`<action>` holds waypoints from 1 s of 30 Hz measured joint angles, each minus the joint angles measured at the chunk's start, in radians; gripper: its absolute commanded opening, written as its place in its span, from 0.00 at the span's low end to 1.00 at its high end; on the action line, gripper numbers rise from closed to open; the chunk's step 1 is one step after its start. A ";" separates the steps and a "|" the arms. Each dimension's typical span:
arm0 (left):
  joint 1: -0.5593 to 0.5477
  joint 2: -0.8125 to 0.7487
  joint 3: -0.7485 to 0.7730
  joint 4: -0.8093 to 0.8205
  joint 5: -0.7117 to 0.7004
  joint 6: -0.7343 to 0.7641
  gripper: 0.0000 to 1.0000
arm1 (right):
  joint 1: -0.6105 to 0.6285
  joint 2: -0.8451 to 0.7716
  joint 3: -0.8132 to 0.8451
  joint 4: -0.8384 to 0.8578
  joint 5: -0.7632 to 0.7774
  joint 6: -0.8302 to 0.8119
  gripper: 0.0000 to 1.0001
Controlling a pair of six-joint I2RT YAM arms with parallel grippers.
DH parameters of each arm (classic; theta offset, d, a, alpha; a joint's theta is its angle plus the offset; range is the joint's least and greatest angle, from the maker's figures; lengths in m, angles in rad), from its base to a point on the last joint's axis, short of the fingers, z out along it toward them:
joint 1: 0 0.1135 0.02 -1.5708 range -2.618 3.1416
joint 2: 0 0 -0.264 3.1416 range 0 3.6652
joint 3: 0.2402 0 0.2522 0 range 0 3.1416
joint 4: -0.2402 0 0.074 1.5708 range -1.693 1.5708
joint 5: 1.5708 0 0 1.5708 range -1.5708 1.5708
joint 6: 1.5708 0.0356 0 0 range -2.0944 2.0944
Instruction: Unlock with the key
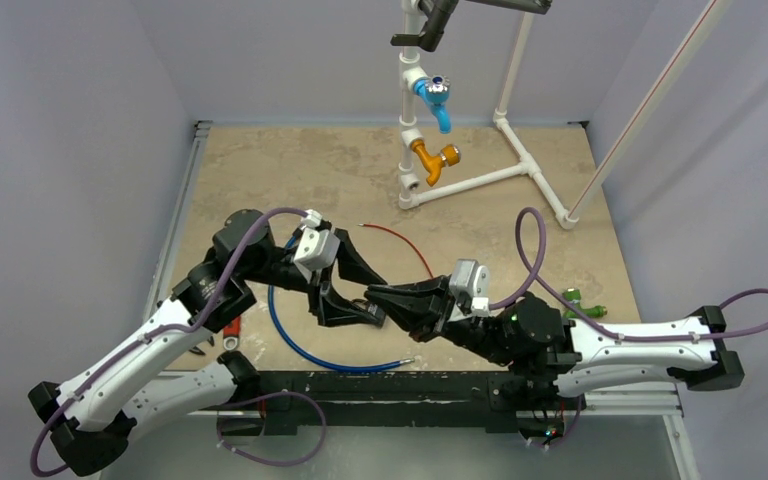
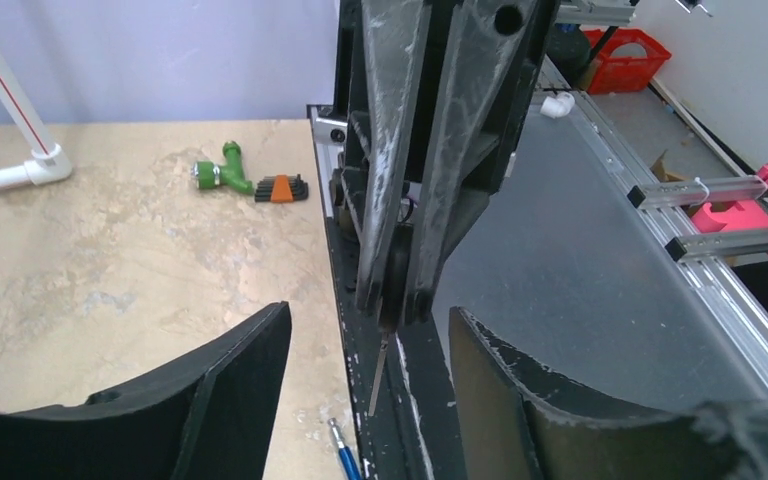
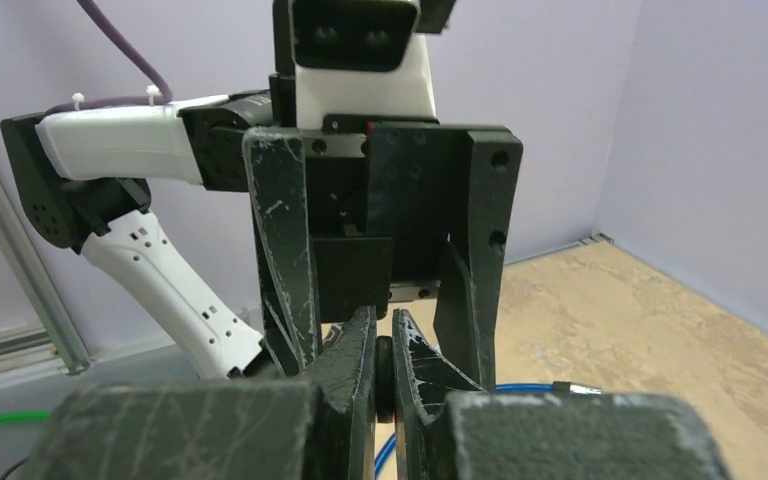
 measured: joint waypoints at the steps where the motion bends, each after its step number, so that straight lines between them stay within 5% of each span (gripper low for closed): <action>1: 0.000 -0.007 -0.001 0.007 0.001 -0.006 0.44 | 0.000 0.010 0.000 0.005 0.000 0.000 0.00; 4: 0.000 -0.032 -0.005 0.014 0.006 -0.019 0.18 | 0.000 0.023 0.000 0.028 0.000 0.000 0.00; 9: 0.000 -0.066 -0.012 0.009 0.009 0.000 0.13 | 0.000 0.024 0.000 0.063 -0.008 0.001 0.00; 11: 0.001 -0.079 -0.023 0.003 0.008 0.007 0.00 | 0.000 0.025 0.000 0.066 -0.015 0.003 0.00; 14: 0.005 -0.091 -0.033 -0.007 0.001 0.025 0.00 | 0.001 0.037 0.000 0.072 -0.020 0.008 0.00; 15: 0.006 -0.096 -0.034 -0.015 -0.003 0.034 0.00 | 0.001 0.040 0.000 0.073 -0.019 0.010 0.05; 17: 0.006 -0.105 -0.034 -0.036 -0.013 0.067 0.00 | 0.001 0.044 0.001 0.071 -0.020 0.018 0.32; 21: 0.006 -0.120 -0.021 -0.155 -0.062 0.220 0.00 | 0.000 0.031 0.025 -0.015 -0.028 0.047 0.59; 30: 0.006 -0.120 0.073 -0.520 -0.197 0.617 0.00 | -0.048 0.029 0.444 -0.547 -0.185 0.037 0.70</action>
